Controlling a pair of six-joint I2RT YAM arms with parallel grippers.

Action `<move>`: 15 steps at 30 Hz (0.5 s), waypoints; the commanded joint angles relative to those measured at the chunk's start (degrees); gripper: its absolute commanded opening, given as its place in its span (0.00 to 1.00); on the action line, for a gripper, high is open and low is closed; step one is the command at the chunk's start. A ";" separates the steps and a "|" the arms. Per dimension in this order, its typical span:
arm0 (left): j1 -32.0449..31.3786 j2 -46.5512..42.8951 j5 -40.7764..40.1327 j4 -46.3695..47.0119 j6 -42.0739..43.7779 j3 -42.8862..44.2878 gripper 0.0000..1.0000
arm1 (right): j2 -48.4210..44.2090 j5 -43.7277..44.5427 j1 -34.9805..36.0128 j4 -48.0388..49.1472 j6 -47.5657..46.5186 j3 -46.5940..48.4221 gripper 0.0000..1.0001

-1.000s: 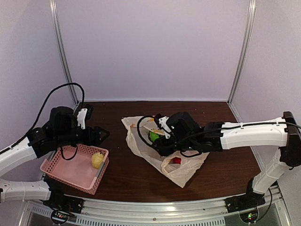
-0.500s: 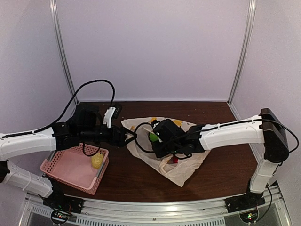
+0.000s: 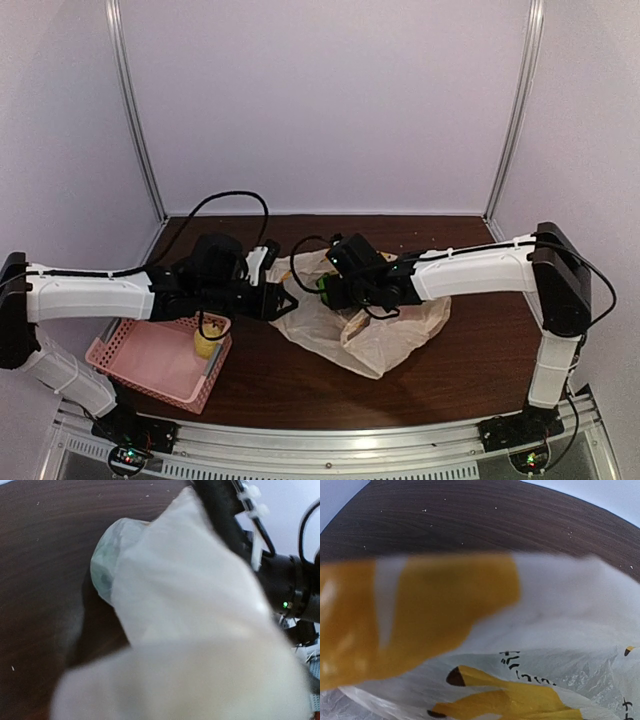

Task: Untie the knot of the plastic bag and take out the fruit
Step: Reach into the gripper in the takeout bag.

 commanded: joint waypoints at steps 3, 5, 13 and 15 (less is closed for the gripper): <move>-0.48 0.52 0.44 1.91 -0.23 0.33 0.06 | 4.72 -0.70 -2.31 3.29 -2.38 4.25 0.64; -0.51 0.33 0.35 1.81 -0.28 0.01 0.00 | 6.30 -1.12 -2.75 3.13 -3.09 5.75 0.66; -0.60 -1.55 -0.56 1.80 -0.28 -0.87 0.00 | 12.39 -2.16 -4.56 1.51 -4.02 9.70 0.76; -0.60 -2.06 -0.64 0.32 -0.17 -0.86 0.00 | 13.70 -2.27 -4.72 1.64 -4.06 9.86 0.79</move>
